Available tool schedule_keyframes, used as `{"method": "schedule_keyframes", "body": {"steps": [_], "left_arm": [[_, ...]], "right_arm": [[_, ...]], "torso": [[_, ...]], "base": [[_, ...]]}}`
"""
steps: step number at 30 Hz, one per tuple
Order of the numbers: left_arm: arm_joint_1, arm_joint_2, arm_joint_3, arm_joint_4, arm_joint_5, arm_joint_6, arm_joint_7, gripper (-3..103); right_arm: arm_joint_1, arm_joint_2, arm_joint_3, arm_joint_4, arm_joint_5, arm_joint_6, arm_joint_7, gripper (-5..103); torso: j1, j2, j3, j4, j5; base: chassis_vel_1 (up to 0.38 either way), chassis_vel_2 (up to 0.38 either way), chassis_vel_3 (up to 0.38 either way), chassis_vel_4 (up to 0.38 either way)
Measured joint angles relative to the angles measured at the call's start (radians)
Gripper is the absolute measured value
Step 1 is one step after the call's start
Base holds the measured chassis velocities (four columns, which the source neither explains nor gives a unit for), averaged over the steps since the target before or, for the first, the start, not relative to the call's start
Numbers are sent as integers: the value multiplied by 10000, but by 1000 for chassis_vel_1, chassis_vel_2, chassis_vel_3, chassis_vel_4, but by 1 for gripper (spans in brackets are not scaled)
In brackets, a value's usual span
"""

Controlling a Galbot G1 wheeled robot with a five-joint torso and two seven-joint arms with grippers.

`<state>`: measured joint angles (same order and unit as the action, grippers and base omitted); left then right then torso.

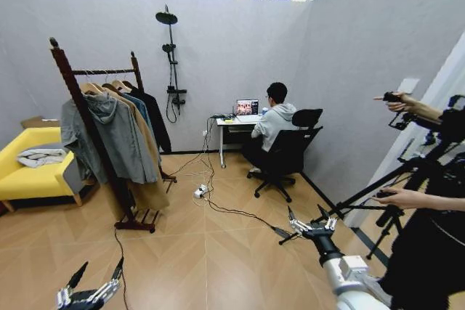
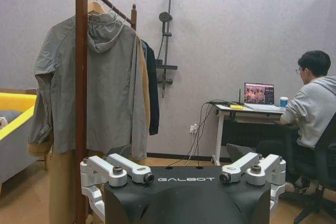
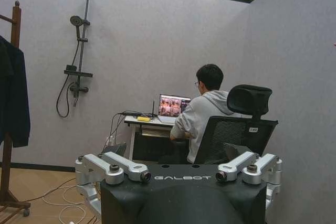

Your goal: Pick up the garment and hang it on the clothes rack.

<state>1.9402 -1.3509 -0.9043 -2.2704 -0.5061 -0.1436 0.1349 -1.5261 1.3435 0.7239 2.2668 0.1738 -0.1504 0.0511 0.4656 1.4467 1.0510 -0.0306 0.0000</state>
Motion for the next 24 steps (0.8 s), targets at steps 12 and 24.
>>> {"method": "schedule_keyframes", "body": {"steps": [12, 24], "left_arm": [[0, 0, 0, 0, 0, 0, 0, 100], [0, 0, 0, 0, 0, 0, 0, 100]], "right_arm": [[-8, 2, 1, 1, 6, -7, -1, 100], [-6, 2, 2, 7, 6, -11, -3, 100]], "torso": [[-1, 1, -1, 0, -1], [-3, 2, -1, 0, 0]], "base": [[0, 0, 0, 0], [0, 0, 0, 0]]}}
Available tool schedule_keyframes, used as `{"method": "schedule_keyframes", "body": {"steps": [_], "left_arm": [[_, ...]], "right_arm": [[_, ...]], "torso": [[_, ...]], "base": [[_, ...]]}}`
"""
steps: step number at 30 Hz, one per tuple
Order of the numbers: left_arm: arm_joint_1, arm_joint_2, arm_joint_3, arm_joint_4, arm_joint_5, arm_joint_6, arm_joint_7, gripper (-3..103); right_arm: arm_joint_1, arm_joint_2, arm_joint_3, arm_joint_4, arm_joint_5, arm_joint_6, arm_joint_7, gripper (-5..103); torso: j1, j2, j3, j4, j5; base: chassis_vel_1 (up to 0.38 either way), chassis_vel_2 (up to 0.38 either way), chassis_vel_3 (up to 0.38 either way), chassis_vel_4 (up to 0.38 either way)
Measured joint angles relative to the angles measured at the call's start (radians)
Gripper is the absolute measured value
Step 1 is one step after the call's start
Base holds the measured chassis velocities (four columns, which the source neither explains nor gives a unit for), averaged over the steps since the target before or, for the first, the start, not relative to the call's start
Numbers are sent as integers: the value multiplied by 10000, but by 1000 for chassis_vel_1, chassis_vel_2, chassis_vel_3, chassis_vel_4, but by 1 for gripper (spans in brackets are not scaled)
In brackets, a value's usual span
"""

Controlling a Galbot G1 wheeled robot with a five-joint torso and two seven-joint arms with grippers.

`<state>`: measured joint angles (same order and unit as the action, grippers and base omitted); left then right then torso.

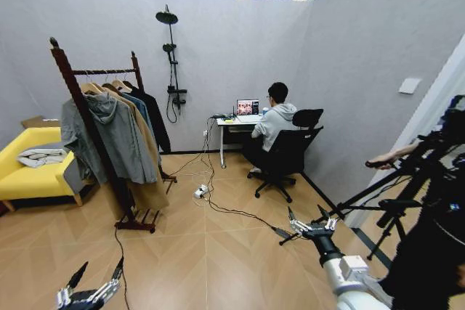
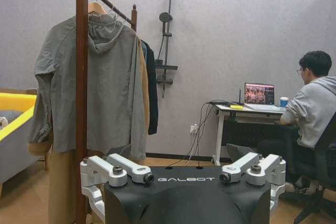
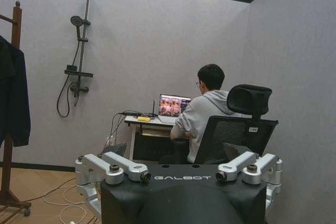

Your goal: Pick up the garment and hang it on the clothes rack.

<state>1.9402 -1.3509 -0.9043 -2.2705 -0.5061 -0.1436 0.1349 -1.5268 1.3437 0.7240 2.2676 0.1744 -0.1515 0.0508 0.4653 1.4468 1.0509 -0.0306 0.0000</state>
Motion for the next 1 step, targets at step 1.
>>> {"method": "schedule_keyframes", "body": {"steps": [1], "left_arm": [[0, 0, 0, 0, 0, 0, 0, 100]], "right_arm": [[0, 0, 0, 0, 0, 0, 0, 100]], "torso": [[0, 0, 0, 0, 0]], "base": [[0, 0, 0, 0]]}}
